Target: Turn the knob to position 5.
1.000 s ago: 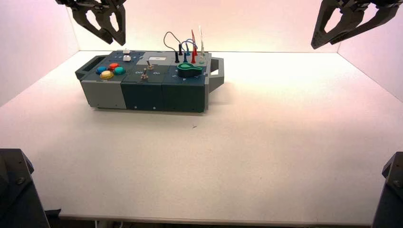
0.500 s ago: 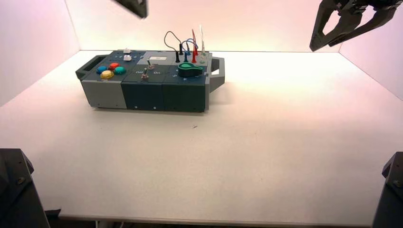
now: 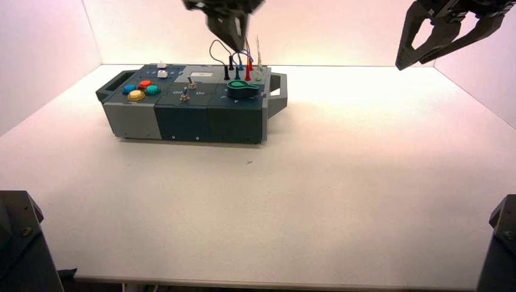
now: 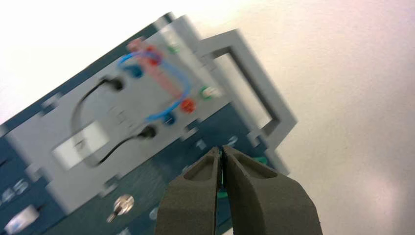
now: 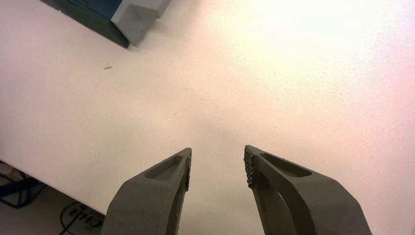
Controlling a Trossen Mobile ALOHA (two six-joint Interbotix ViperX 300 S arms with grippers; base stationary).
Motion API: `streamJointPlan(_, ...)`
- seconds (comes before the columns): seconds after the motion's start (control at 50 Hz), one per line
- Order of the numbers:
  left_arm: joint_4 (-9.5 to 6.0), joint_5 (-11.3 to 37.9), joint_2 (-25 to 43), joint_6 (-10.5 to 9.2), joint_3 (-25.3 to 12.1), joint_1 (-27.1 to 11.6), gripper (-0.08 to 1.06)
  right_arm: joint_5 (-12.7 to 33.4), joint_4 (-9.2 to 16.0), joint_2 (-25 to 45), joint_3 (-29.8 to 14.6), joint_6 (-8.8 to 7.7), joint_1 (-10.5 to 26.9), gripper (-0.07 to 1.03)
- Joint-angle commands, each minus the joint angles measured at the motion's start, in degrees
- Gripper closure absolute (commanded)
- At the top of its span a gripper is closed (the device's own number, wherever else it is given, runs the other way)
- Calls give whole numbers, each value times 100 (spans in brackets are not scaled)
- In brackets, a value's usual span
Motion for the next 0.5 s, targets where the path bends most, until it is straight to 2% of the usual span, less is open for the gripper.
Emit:
streamJointPlan(0.02, 0, -35, 44, 0, -343, -167, 98, -26, 18, -9, -105, 0, 18, 39)
streamJointPlan(0.16, 0, -18, 211, 0, -466, -202, 99, -26, 18, -18, -114, 0, 18, 39)
streamJointPlan(0.5, 0, 149, 483, 53, -422, -246, 101, -18, 18, -26, -105, 9, 18, 39)
